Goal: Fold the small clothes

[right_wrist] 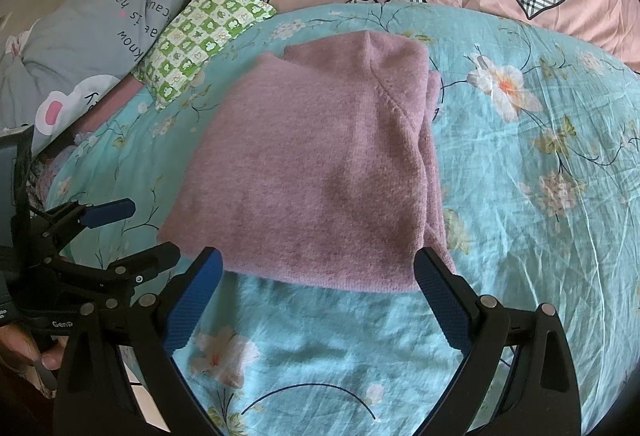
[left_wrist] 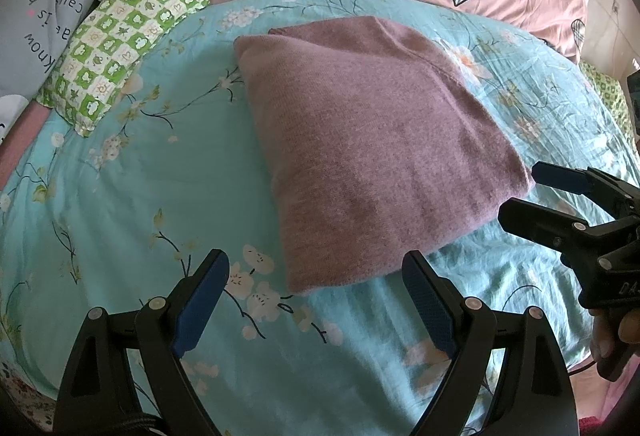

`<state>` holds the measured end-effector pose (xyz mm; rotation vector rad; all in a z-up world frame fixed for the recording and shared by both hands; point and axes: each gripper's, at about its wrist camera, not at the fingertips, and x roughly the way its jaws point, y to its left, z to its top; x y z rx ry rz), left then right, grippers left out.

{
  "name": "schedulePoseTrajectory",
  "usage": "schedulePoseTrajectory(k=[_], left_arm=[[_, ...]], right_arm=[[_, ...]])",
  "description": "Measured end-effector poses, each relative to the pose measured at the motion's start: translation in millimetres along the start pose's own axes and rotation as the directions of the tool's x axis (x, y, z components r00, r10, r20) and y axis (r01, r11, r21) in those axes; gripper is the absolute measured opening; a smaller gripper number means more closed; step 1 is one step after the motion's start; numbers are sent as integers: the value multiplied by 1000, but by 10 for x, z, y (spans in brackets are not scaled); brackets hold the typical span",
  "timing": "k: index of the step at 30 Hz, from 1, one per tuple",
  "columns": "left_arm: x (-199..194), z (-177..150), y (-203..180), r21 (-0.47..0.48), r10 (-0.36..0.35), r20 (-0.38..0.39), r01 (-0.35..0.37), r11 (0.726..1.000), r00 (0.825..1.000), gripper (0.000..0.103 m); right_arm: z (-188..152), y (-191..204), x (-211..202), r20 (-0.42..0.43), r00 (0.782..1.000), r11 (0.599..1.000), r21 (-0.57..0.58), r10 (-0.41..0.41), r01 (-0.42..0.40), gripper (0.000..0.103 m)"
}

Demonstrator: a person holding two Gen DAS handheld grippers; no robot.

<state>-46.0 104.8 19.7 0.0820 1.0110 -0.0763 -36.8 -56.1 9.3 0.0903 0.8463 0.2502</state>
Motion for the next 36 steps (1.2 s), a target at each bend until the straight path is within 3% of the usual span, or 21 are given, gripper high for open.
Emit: schedulePoseTrajectory(k=[36], left_arm=[[20,111,23,-6,-3,-9,3,1000,1000,89]], right_arm=[[101,20,109,-5,1000,1000,11,1,-1,97]])
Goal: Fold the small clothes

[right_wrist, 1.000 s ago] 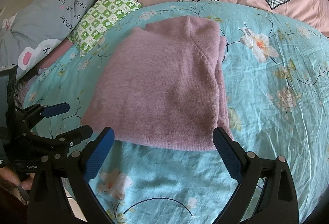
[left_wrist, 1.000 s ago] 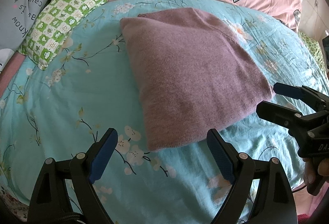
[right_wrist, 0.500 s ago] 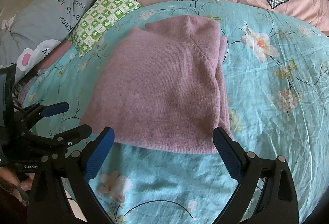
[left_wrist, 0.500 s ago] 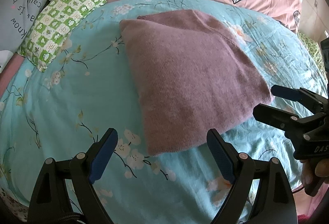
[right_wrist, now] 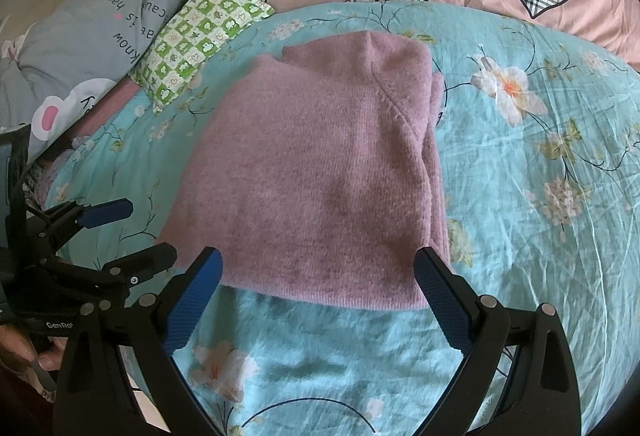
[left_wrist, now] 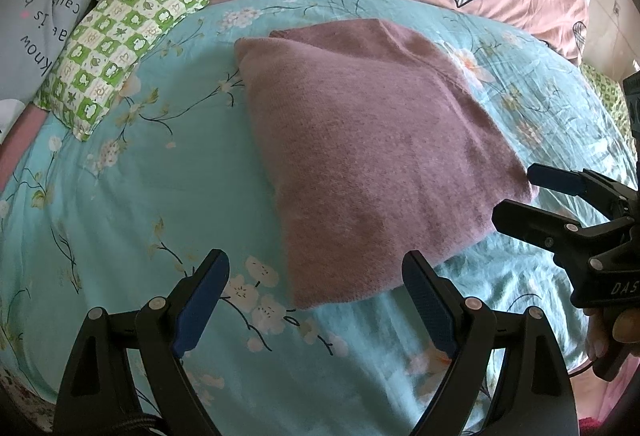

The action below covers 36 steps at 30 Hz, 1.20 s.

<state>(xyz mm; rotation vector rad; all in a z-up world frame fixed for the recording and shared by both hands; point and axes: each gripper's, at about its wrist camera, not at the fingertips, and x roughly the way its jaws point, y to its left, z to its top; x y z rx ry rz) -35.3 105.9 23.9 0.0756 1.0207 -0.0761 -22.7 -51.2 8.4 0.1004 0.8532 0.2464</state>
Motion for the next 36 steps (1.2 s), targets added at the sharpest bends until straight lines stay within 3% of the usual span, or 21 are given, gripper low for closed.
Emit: schedulePoseTrajectory(k=[36], left_arm=[[10,89,2,-6,-7,6,7,1000,1000,89]], right_arm=[[63,-85,29,2,1000,1000,2,4,-4,97]])
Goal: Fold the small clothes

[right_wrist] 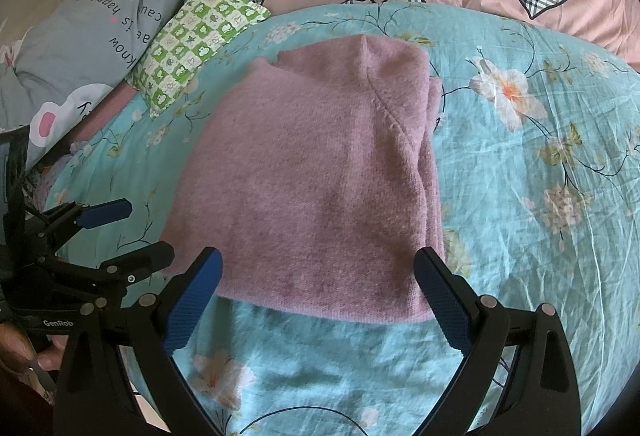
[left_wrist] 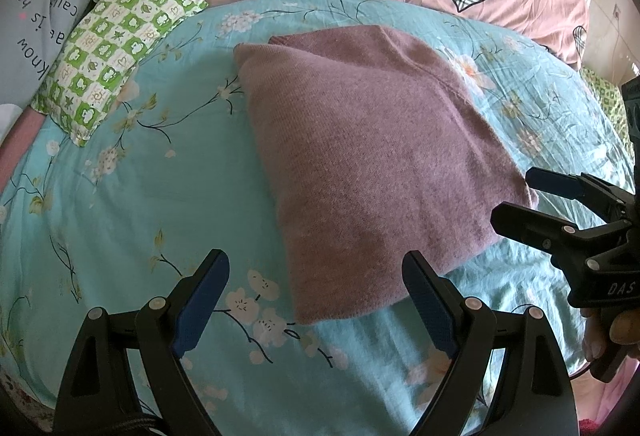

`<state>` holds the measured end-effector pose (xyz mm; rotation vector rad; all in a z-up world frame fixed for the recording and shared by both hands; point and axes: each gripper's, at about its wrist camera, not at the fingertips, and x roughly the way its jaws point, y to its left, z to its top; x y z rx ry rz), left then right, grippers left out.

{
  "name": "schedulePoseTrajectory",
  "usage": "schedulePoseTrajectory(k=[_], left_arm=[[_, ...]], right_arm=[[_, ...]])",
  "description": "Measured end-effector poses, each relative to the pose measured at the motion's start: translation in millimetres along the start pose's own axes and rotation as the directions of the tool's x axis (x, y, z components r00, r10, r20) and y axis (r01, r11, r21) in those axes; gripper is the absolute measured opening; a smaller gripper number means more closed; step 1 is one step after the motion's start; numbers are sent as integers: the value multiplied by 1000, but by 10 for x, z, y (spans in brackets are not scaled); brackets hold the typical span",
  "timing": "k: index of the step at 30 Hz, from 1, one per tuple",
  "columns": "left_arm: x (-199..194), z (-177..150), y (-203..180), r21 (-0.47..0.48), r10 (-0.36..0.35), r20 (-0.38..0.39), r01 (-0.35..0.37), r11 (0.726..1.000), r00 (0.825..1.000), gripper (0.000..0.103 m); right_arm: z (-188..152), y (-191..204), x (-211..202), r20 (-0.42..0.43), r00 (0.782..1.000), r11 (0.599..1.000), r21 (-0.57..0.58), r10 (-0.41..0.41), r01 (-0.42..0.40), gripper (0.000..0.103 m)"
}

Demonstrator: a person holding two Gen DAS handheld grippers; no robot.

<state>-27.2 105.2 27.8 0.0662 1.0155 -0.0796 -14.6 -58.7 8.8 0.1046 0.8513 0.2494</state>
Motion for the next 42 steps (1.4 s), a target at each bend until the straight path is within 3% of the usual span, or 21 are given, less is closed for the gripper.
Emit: schedulePoseTrajectory(k=[24,30,35,42], left_arm=[[-11,6,-10,1,0,7,0,1000,1000,89],[-80,101,104,-27,15,43,-14,1000,999,89],[-5,143,175,-54,20,15,-19,998,1000,89],[-11,130,62,-19,35,28,-35,999,999,87]], right_arm=[[10,-23,-3,1,1000,1000,0,1,-1,97],[28,-63,-6,6,1000,1000,16,-2,2,97],[56,-51,38,-12,1000,1000,24,-3,4,97],[61,-47,3,-5,1000,1000,16,9,-9,97]])
